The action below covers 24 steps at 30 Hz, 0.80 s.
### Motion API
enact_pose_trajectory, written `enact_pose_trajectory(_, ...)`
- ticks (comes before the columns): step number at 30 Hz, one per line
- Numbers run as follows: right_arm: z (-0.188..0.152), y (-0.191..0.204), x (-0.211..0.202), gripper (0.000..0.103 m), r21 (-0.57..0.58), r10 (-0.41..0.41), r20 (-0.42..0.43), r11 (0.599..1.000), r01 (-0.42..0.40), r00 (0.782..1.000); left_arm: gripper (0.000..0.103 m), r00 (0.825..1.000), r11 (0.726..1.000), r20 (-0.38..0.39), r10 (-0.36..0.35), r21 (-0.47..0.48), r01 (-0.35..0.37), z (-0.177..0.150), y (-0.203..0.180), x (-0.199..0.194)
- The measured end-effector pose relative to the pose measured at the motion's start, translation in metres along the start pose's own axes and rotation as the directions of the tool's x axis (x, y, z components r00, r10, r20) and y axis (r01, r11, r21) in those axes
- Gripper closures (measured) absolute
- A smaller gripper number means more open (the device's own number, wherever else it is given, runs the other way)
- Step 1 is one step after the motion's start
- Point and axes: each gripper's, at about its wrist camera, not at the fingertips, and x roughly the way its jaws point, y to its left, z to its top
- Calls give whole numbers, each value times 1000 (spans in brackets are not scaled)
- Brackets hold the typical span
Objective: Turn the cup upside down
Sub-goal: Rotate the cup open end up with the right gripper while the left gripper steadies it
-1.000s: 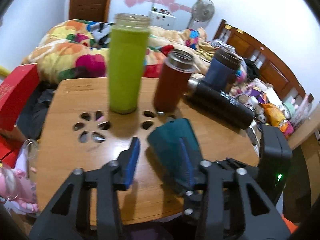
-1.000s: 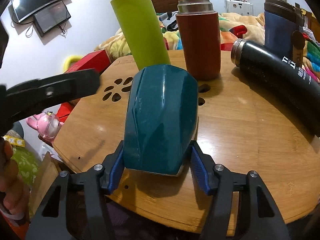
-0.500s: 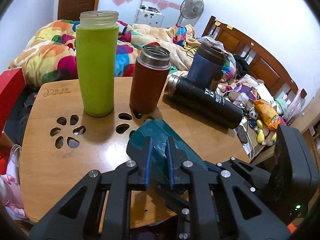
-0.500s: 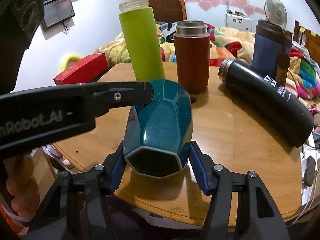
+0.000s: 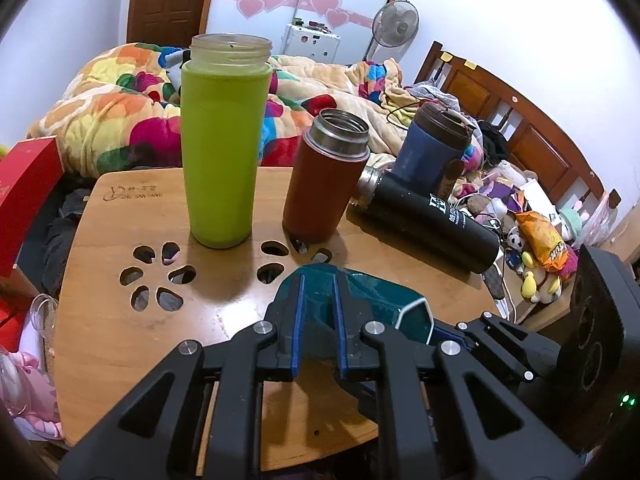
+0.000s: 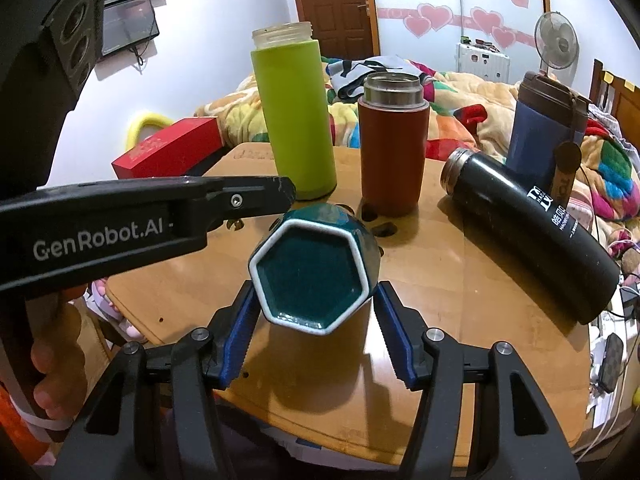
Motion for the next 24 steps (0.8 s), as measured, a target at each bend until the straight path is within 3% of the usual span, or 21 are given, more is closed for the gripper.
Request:
enact_pose_trajectory(18, 17, -4, 15, 52, 8, 16, -13, 1000, -16, 1000, 93, 998, 998, -17, 59, 0, -59, -1, 9, 4)
enact_pose_trajectory(24, 19, -7, 7, 52, 19, 21, -45, 1000, -20, 999, 93, 995, 995, 18, 96, 31, -97, 0, 5, -13)
